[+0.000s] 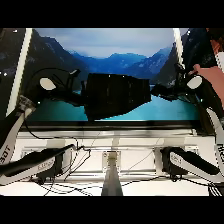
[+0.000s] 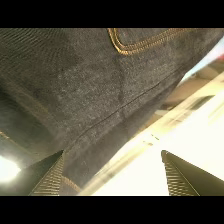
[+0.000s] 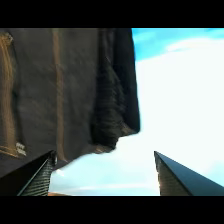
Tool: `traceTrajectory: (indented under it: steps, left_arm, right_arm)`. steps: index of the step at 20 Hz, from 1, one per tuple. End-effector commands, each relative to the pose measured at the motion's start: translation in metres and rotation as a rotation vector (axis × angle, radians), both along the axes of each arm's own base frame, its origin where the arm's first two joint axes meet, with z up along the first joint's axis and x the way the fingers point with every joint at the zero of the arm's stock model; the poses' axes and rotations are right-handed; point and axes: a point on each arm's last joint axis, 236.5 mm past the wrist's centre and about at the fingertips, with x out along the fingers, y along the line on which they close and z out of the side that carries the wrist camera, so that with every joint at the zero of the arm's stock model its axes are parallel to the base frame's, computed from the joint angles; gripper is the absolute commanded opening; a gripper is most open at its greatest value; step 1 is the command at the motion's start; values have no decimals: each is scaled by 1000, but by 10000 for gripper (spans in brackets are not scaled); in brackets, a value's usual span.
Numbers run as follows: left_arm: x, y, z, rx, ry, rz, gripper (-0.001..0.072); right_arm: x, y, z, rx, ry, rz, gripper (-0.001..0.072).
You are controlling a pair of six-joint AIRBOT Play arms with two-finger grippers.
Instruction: Fold the clothes and pants, and hang the long-sleeved shirts on hangers.
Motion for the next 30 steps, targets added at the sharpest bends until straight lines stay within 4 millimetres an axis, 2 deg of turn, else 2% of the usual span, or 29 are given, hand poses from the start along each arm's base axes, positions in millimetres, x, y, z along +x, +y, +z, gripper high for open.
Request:
traceTrajectory:
  steps: [1,3,7,12,16,18,21,22,23,24,25,26,27,28,30]
  left_arm:
    - [24,-14,-1,-18,-81,74,695]
    - [36,-16,4,-46,-104,125,695]
    - [38,-16,4,-45,-111,132,694]
    - [38,-16,4,-45,-111,132,692]
    - [38,-15,4,-42,-113,130,692]
    - [38,-15,3,-38,-116,126,692]
    - [48,-6,-1,4,-166,134,692]
    - [54,-4,-1,12,-186,146,692]
    - [59,-2,0,17,-206,159,692]
    - [64,-1,1,19,-222,171,692]
    - [67,0,1,20,-235,181,692]
    - [70,1,3,21,-246,189,692]
    - [72,1,5,24,-260,180,692]
    - [75,2,9,35,-288,157,691]
    - [86,8,26,74,-373,119,691]
  right_arm:
    - [6,-17,-1,-69,-24,25,681]
    - [19,-18,2,-66,-23,30,681]
    - [32,-1,-6,7,103,173,681]
    - [50,12,-37,102,221,185,681]
    - [61,1,-70,99,248,106,680]
    - [64,15,-72,187,259,73,674]
    - [58,60,-71,353,297,114,667]
    - [55,76,-71,393,308,142,584]
    - [52,93,-70,421,302,189,449]
    - [53,107,-70,416,260,247,264]
    - [57,115,-68,399,220,277,110]
    - [66,121,-64,378,177,284,95]
    - [80,123,-53,356,113,283,38]
    - [96,121,-37,333,38,275,36]
    - [135,100,14,253,-155,222,35]
